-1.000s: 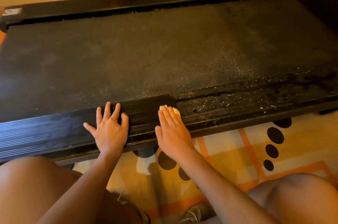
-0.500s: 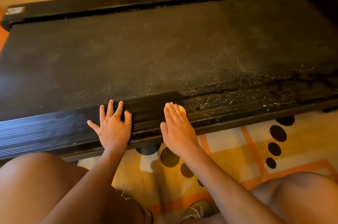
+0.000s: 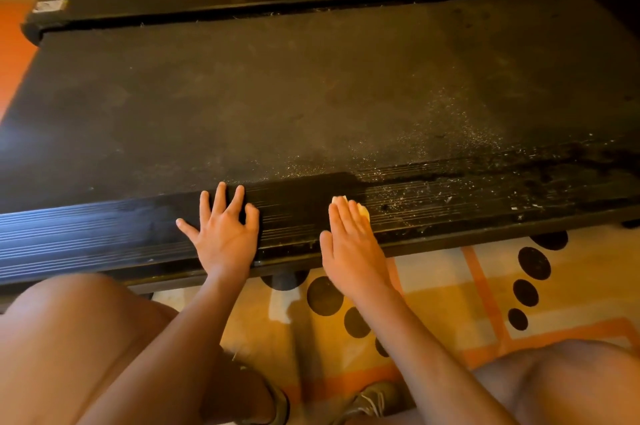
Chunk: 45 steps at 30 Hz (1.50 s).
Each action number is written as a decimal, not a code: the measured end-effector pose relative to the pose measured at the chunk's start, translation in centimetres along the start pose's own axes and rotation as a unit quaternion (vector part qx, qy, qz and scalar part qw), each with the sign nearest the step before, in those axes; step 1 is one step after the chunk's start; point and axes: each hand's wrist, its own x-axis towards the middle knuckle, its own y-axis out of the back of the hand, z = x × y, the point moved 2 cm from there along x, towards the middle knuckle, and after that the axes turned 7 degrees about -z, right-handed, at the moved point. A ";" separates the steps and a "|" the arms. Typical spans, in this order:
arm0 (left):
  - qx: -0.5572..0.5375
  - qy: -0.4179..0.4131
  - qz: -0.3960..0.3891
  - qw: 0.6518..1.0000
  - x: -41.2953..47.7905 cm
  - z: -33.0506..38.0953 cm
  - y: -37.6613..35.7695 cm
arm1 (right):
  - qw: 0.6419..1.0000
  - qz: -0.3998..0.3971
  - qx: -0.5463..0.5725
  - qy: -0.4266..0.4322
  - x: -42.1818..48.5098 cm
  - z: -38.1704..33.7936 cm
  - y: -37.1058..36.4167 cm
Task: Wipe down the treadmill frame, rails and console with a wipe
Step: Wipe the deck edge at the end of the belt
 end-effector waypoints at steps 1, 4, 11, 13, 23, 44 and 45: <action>0.004 0.001 -0.001 1.000 0.0 0.0 0.0 | 1.000 -0.002 -0.004 -0.003 -1.6 0.1 -0.6; 0.009 0.004 0.000 1.000 0.1 -0.1 -0.1 | 1.000 -0.002 -0.011 -0.014 -1.2 0.4 -0.5; 0.000 0.002 0.001 1.000 0.0 0.0 0.0 | 0.999 -0.003 -0.029 -0.024 7.0 2.0 3.1; -0.001 0.002 0.000 1.000 -0.1 0.2 0.0 | 1.000 -0.002 -0.030 -0.008 4.7 2.2 2.2; 0.015 0.008 0.003 1.000 0.1 0.1 -0.1 | 0.999 0.002 -0.046 0.005 5.0 2.8 2.1; 0.004 -0.004 0.004 1.000 -0.1 -0.1 0.0 | 0.999 -0.007 -0.045 -0.009 6.9 3.9 3.6; 0.004 -0.003 0.005 1.000 -0.1 -0.1 0.0 | 0.999 -0.001 -0.039 -0.004 5.8 4.0 3.1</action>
